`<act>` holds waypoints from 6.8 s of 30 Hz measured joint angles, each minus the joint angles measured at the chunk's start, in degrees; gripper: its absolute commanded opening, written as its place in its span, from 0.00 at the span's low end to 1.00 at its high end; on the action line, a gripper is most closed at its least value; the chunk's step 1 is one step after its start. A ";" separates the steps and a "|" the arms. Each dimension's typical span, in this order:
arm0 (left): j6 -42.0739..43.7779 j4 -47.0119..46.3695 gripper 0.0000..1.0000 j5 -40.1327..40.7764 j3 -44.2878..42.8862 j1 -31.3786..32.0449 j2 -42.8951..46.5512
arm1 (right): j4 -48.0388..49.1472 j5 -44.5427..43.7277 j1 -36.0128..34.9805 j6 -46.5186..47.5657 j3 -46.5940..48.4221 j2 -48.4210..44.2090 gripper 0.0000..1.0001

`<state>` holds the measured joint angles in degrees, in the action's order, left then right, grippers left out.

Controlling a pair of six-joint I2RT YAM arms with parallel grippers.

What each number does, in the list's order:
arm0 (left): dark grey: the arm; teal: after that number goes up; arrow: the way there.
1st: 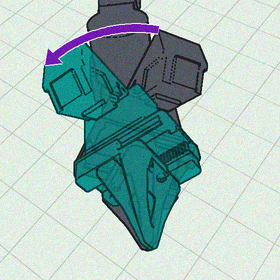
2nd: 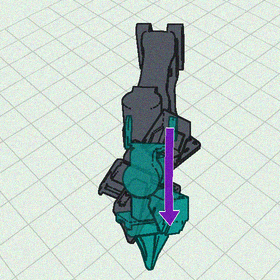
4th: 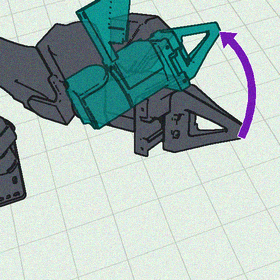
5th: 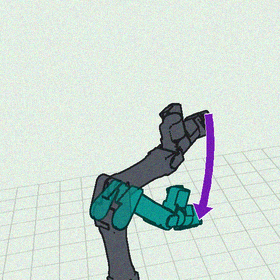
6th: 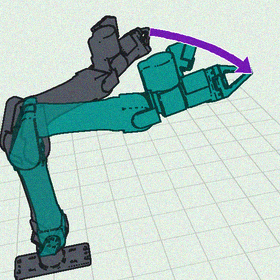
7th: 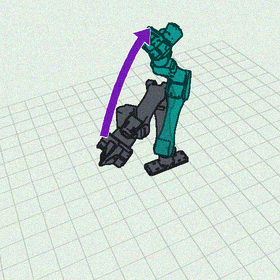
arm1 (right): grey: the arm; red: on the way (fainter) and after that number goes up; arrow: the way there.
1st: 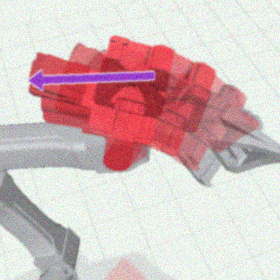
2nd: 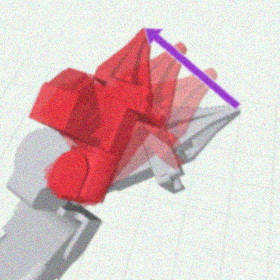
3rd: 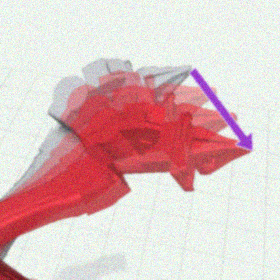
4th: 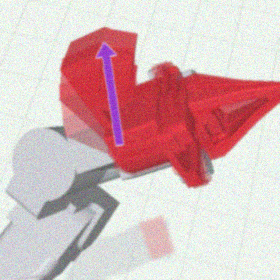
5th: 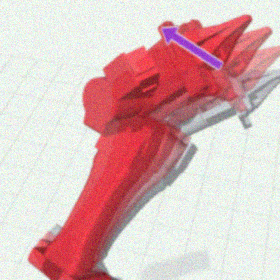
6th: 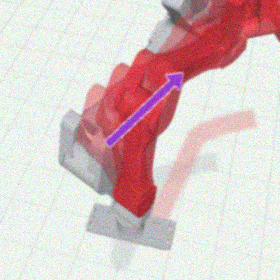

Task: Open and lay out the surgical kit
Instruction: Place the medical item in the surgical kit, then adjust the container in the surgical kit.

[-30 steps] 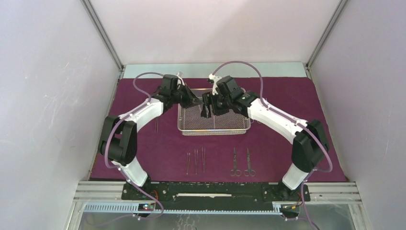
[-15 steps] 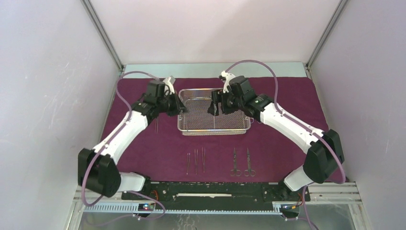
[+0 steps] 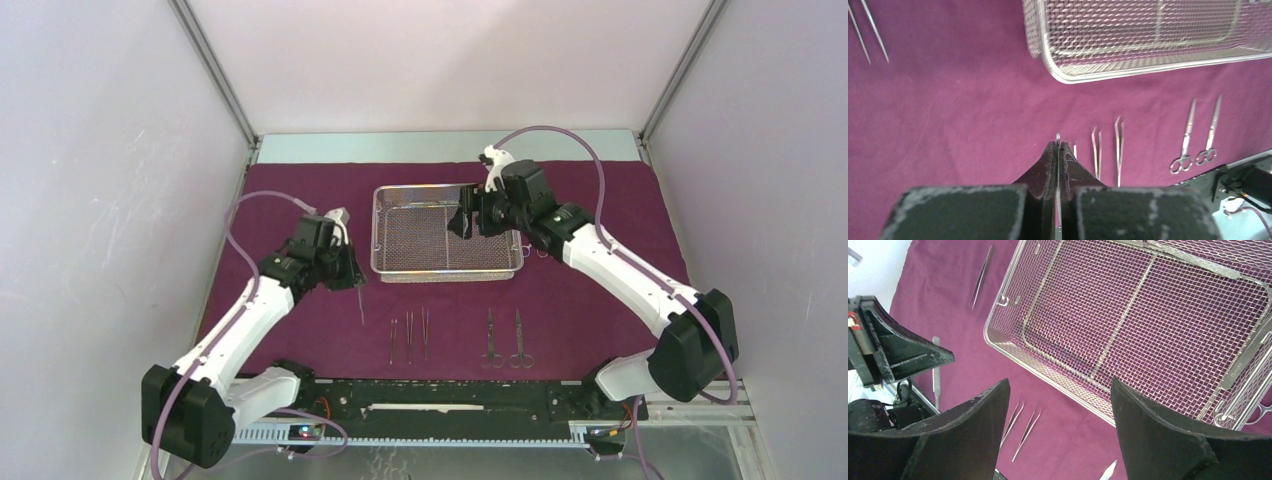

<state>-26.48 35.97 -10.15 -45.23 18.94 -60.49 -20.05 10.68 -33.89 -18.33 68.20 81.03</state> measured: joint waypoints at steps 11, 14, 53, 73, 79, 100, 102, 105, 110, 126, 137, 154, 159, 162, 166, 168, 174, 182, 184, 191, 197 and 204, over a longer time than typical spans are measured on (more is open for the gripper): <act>-0.55 0.96 0.00 4.13 6.01 0.13 -2.64 | 1.44 1.68 2.08 0.00 -1.55 -0.46 0.82; -1.18 -0.07 0.00 5.07 6.58 0.83 -5.81 | 2.62 2.38 2.89 0.00 -2.05 -0.57 0.82; -5.68 -0.61 0.09 21.03 8.07 13.86 -15.32 | 5.77 6.86 8.04 0.00 -5.60 -2.08 0.82; -7.19 0.44 0.30 23.21 8.04 14.16 -15.06 | 5.75 6.84 8.26 0.00 -5.60 -2.08 0.82; -8.11 2.10 0.32 24.24 8.04 14.16 -14.62 | 5.75 6.80 8.26 0.02 -5.60 -2.08 0.82; -8.00 5.33 0.39 26.25 6.45 14.16 -10.14 | 5.73 6.14 8.31 0.00 -5.60 -1.95 0.83; -7.87 5.35 0.43 26.05 5.92 14.16 -9.31 | 5.73 5.90 8.31 0.00 -5.60 -1.75 0.83; -7.45 5.51 0.48 25.64 4.26 14.16 -7.69 | 5.73 5.40 8.31 0.00 -5.60 -1.14 0.83; -6.16 5.62 0.63 24.41 0.81 14.16 -5.01 | 5.68 4.15 8.31 0.02 -5.60 0.57 0.84; -1.99 2.64 1.00 16.57 -4.13 10.86 -1.31 | 3.80 -3.65 7.98 4.39 3.43 13.62 0.85; -5.51 -3.93 1.00 7.74 -4.50 3.61 -5.16 | -0.83 -7.98 7.61 6.40 12.15 22.47 0.83; -7.67 -8.48 1.00 2.75 -4.55 0.90 -11.15 | -12.31 -22.75 3.06 1.75 16.92 28.87 0.84; -8.31 -9.29 0.99 2.23 -5.92 -0.90 -17.27 | -12.46 -23.28 3.04 1.51 16.94 28.20 0.84; -8.72 -9.75 0.95 1.97 -6.60 -1.11 -19.58 | -12.59 -23.71 2.99 1.51 16.94 27.71 0.84; -9.35 -10.16 0.93 1.77 -8.59 -1.11 -21.99 | -12.96 -24.63 2.99 1.53 16.57 26.25 0.84; -9.53 -10.29 0.91 1.81 -9.38 -1.14 -22.88 | -13.07 -25.16 3.13 1.53 15.58 24.30 0.83; -9.55 -10.40 0.85 2.01 -10.14 -1.14 -25.75 | -13.44 -25.66 4.55 1.62 12.07 17.07 0.81; -9.55 -10.21 0.76 2.91 -11.76 -1.14 -28.48 | -12.61 -23.85 8.37 1.77 7.72 15.85 0.75; -9.55 -10.25 0.73 3.50 -12.26 -1.14 -29.05 | -12.61 -23.08 9.05 1.95 7.32 16.48 0.74; -9.57 -10.58 0.67 4.61 -12.44 -1.14 -30.73 | -11.47 -20.79 10.21 1.97 7.06 18.53 0.68; -9.60 -10.95 0.65 5.44 -12.44 -1.14 -30.73 | -9.77 -19.02 11.69 1.92 5.03 19.85 0.61; -9.62 -11.15 0.64 5.44 -12.44 -1.14 -30.75 | -9.70 -18.32 12.35 1.88 4.59 21.29 0.49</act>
<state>-36.10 24.82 -4.71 -57.67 17.80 -91.24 -29.76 -7.64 -21.54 -16.45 72.79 102.32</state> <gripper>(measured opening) 0.647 0.566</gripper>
